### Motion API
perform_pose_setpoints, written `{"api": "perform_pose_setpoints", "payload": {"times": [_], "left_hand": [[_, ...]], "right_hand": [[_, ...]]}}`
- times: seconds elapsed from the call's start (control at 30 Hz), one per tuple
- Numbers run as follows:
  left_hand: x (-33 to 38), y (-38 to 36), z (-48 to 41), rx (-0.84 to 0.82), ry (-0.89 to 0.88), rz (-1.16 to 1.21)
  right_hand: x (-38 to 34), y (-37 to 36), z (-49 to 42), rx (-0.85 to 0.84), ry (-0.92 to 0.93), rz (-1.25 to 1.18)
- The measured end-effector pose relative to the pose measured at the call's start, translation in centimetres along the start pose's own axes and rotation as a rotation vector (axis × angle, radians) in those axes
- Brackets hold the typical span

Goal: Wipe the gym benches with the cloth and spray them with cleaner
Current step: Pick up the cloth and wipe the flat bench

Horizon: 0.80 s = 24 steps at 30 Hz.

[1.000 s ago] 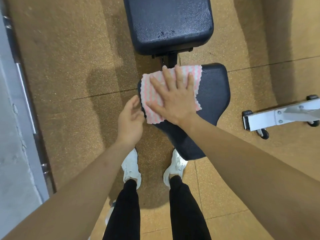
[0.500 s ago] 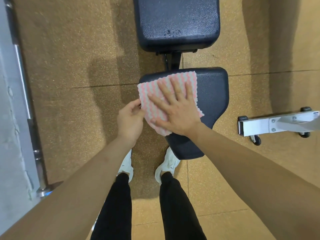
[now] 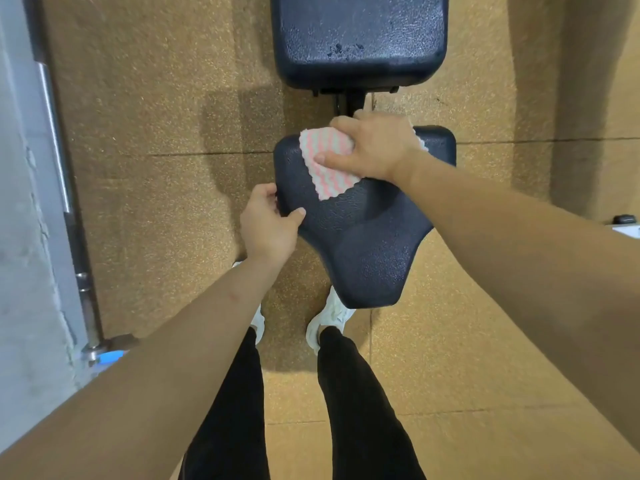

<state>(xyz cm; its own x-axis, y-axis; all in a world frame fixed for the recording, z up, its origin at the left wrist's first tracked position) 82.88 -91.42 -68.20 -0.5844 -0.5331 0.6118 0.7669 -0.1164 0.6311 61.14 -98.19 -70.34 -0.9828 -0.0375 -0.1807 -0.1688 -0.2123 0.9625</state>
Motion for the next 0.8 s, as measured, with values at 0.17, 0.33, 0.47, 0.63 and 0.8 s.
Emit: {"api": "perform_pose_setpoints", "payload": {"times": [0.17, 0.33, 0.47, 0.63, 0.8], "left_hand": [[0.0, 0.0, -0.2, 0.040, -0.049, -0.104], [-0.5, -0.1, -0.6, 0.028, -0.052, -0.132], [-0.3, -0.2, -0.8, 0.024, -0.089, -0.171], [-0.2, -0.3, -0.7, 0.020, -0.099, -0.198], [0.2, -0.4, -0.5, 0.037, -0.126, -0.242]], "right_hand": [[4.3, 0.7, 1.3, 0.006, -0.077, -0.053], [8.2, 1.2, 4.1, -0.002, -0.252, -0.089], [11.2, 0.5, 9.2, 0.146, -0.575, -0.474], [9.8, -1.0, 13.9, 0.337, -0.771, -0.652], [7.0, -3.5, 18.8, 0.387, -0.904, -0.753]]}}
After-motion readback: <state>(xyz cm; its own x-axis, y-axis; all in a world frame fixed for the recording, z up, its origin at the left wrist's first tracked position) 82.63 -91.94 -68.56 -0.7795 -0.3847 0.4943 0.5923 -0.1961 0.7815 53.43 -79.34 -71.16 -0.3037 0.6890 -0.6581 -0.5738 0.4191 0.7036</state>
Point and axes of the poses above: each hand's wrist, its own z-axis away from the middle knuckle, its own y-axis out of the back of the hand, x = y × z, the point moved 9 cm from there along -z, towards the middle knuckle, and after that the axes turned 13 degrees about x, right-handed, at the moved point
